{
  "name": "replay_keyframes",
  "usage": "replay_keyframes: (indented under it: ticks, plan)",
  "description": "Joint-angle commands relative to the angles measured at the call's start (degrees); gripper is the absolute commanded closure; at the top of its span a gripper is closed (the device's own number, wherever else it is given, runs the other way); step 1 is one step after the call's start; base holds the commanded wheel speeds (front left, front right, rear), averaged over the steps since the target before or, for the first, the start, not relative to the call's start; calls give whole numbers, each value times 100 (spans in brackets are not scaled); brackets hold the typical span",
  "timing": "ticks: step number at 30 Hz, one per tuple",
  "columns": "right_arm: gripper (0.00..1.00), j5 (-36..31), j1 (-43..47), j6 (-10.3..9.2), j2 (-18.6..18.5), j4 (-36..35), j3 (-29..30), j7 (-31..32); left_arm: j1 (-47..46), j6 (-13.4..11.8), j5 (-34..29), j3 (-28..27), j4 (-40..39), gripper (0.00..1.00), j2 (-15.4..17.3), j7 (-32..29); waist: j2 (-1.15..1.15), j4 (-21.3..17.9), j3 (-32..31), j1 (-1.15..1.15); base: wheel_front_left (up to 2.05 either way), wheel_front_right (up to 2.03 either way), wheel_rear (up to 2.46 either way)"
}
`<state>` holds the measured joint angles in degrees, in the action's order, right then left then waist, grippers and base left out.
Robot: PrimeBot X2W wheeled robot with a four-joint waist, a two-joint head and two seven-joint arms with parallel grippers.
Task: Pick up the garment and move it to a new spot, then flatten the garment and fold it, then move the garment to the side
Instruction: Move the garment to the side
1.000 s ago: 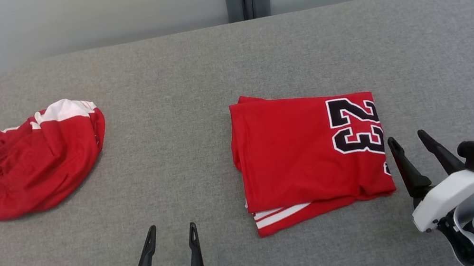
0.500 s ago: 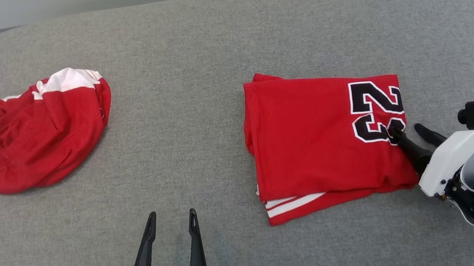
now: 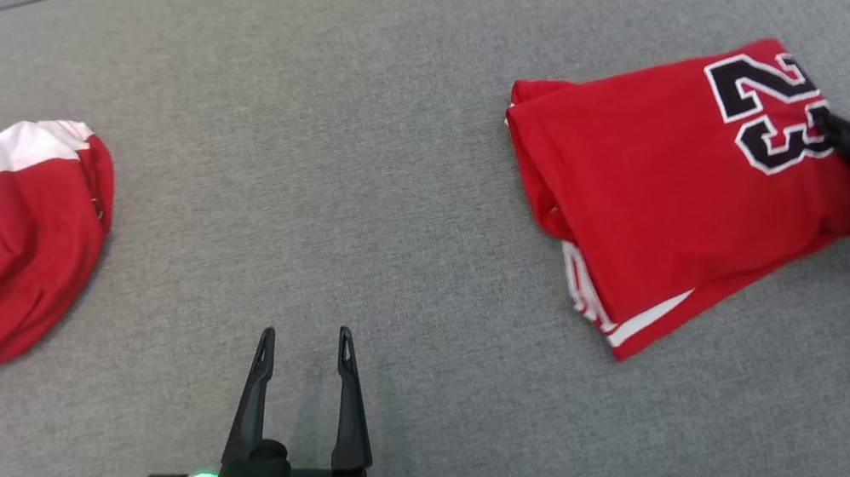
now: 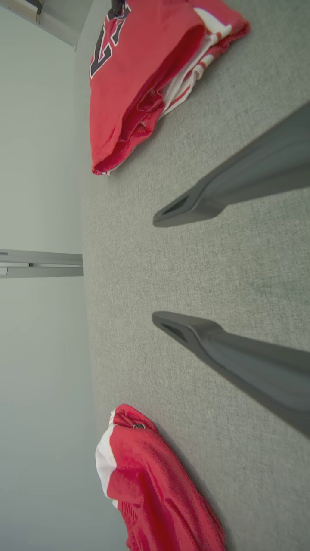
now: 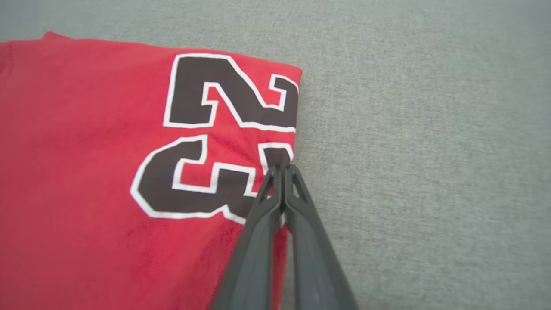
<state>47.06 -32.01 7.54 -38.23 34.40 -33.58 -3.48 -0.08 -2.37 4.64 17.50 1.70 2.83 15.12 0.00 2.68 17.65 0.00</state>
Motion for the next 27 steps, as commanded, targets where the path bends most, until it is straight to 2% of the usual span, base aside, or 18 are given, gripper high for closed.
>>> replay_keyframes:
  ticks: [1,7,10,15,21,26,27]
  plan:
    - [100,-109,-233,-11,-124,-24,60,-97,-212,53,-99,-15,-71,0,28,2,0,-504,583,0,0,0,0]
    - [100,-391,-786,-10,-704,155,201,-364,-767,298,-282,141,-511,0,43,3,0,-800,1382,0,0,0,0]
    - [100,-453,-1084,-11,-892,279,286,-436,-972,341,-377,186,-830,0,65,1,0,-929,1756,0,0,0,0]
    - [100,-525,-1656,-11,-1194,658,534,-639,-1241,430,-592,233,-1176,0,290,1,0,-1067,2281,0,0,0,0]
    - [100,-679,-2236,-10,-1633,1122,752,-852,-1389,423,-771,312,-1492,0,426,2,0,-1062,2626,0,0,0,0]
    - [100,-810,-2670,-10,-1879,1534,990,-1013,-1377,433,-760,369,-1604,0,462,3,0,-1011,2646,0,0,0,0]
    - [0,-881,-2781,-10,-1861,1611,1057,-1056,-1366,431,-730,368,-1612,0,460,2,0,-1002,2626,0,0,0,0]
